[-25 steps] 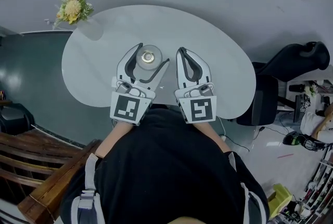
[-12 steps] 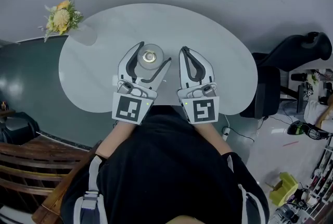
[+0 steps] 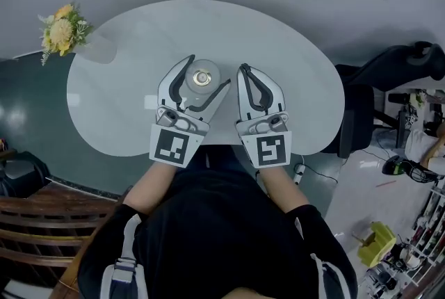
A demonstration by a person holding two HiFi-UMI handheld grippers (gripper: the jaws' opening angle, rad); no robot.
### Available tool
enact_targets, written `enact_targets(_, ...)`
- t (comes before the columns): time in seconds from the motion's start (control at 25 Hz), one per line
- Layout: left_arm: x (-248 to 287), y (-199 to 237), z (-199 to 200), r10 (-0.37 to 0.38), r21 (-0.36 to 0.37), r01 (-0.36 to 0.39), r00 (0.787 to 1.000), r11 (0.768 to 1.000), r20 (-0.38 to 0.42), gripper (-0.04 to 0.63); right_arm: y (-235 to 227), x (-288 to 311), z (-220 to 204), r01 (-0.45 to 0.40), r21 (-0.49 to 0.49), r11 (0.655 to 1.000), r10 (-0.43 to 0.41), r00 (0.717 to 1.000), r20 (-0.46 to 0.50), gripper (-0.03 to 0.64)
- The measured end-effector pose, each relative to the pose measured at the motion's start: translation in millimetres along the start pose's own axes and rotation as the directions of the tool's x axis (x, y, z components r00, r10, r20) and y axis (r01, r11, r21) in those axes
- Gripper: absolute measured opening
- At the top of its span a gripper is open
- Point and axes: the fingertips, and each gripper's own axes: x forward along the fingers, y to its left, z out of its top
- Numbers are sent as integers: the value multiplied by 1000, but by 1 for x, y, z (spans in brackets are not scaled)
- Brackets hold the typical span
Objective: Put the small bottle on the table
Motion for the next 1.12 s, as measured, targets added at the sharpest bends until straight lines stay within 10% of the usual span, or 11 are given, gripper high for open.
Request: enact_targets(1.12,68,41,-119,-7,-65,2,996,998,-84,336,-10,59,-115,-6,25,1000,8,997,-74,23)
